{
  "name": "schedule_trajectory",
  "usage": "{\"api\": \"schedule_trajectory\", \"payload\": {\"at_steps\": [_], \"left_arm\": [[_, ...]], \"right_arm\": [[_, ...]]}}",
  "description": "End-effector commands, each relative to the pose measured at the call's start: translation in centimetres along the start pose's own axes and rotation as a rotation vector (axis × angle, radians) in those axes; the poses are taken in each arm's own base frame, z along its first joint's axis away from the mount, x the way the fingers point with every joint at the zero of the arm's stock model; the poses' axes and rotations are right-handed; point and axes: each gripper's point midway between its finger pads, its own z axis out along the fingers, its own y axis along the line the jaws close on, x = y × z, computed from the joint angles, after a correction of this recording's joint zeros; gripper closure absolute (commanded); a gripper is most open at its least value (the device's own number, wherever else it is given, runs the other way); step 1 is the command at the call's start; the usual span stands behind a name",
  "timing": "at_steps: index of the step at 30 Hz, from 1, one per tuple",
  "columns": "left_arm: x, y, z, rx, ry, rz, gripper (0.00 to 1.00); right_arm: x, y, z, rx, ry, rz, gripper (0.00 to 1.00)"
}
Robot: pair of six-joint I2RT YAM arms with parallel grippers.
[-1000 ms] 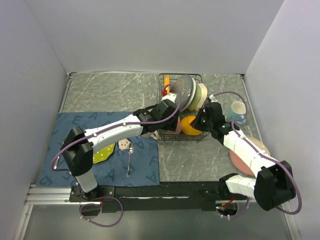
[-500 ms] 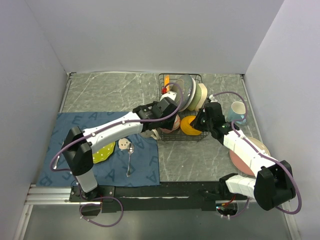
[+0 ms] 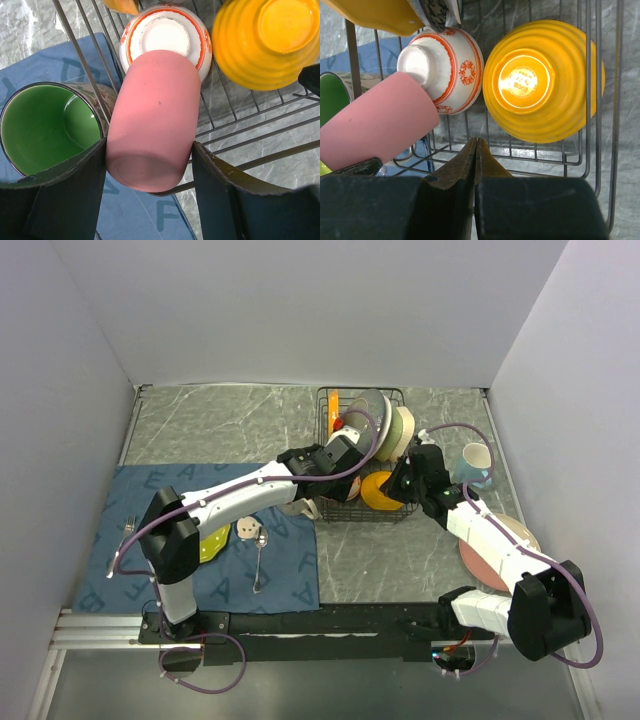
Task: Load the mixed dishes into the dish rack
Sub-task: Place the cup upside down on the dish rack
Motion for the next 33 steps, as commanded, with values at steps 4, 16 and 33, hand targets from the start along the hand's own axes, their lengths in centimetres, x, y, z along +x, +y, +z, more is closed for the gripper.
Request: {"api": "schedule_trajectory", "payload": {"at_steps": [4,16,33], "left_arm": [[-0.5,0.6,-1.1,-0.018,-0.011,0.023,0.87],[-1.5,-0.2,-2.9,0.012,-0.038,0.061,0.99],[-3.1,-0.3,-4.3,-0.008,-0.089,0.068,0.99]], "right_arm": [[0.1,1.4,0.8,-0.050,0.026,-0.021,0.94],[-2.0,7.4,2.1,-0.230,0.010,-0.064,0.97],[1.1,10.5,6.0,-0.281,0.152,-0.116,1.00]]}}
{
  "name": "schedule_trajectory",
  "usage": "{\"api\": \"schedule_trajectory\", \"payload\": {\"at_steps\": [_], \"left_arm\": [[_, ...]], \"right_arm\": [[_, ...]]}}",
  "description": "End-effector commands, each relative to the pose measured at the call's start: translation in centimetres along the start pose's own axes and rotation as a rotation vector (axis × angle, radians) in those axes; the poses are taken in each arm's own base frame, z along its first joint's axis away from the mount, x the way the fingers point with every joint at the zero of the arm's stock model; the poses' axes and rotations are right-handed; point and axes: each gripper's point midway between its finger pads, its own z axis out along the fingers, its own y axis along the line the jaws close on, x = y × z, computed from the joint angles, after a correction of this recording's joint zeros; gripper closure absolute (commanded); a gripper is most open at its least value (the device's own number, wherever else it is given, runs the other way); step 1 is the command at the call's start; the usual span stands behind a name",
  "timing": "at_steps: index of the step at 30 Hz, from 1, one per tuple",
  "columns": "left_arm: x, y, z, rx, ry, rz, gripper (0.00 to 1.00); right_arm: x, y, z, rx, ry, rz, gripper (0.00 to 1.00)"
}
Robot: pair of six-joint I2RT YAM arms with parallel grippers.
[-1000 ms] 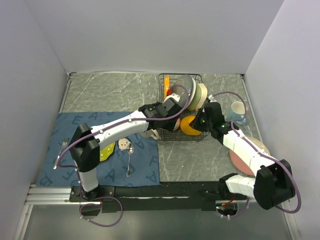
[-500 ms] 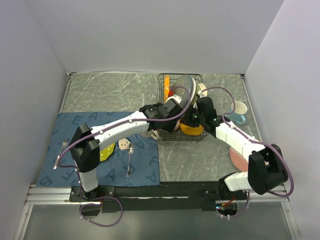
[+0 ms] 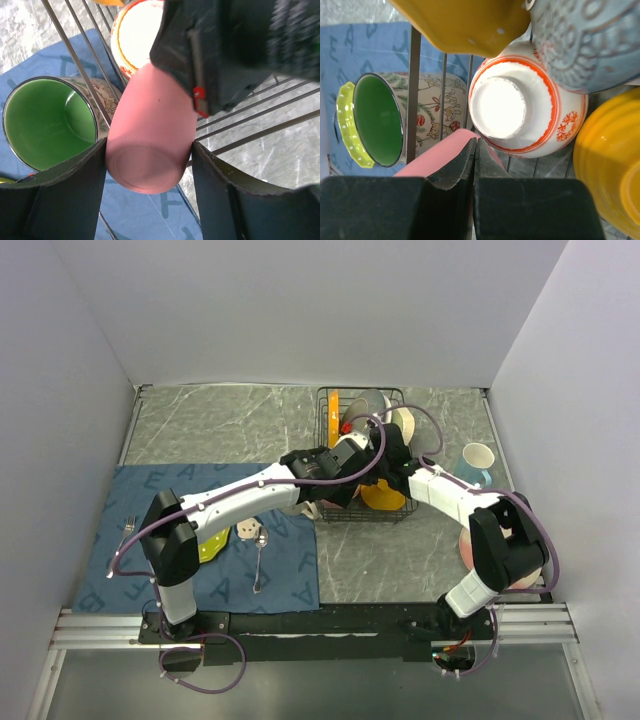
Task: Load the mixed dishes into the dish rack
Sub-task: Place the cup upside down on the dish rack
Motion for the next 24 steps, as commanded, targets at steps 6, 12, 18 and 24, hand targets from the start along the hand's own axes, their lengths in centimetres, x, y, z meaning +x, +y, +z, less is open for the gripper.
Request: {"api": "schedule_trajectory", "payload": {"at_steps": [6,12,18,24], "left_arm": [[-3.8,1.4,-2.4,-0.062,-0.113,-0.030,0.99],[-3.4,1.5,-1.5,-0.084,-0.110,-0.041,0.86],[-3.1,1.6,-0.5,-0.110,-0.112,-0.058,0.62],[-2.6,1.9,0.1,-0.131,-0.115,-0.081,0.38]], "right_arm": [[2.0,2.4,-0.4,-0.060,0.026,-0.060,1.00],[3.3,1.7,0.4,-0.027,0.060,-0.051,1.00],[3.3,0.7,0.9,0.024,0.049,-0.032,1.00],[3.0,-0.7,1.3,0.097,0.027,-0.031,1.00]]}}
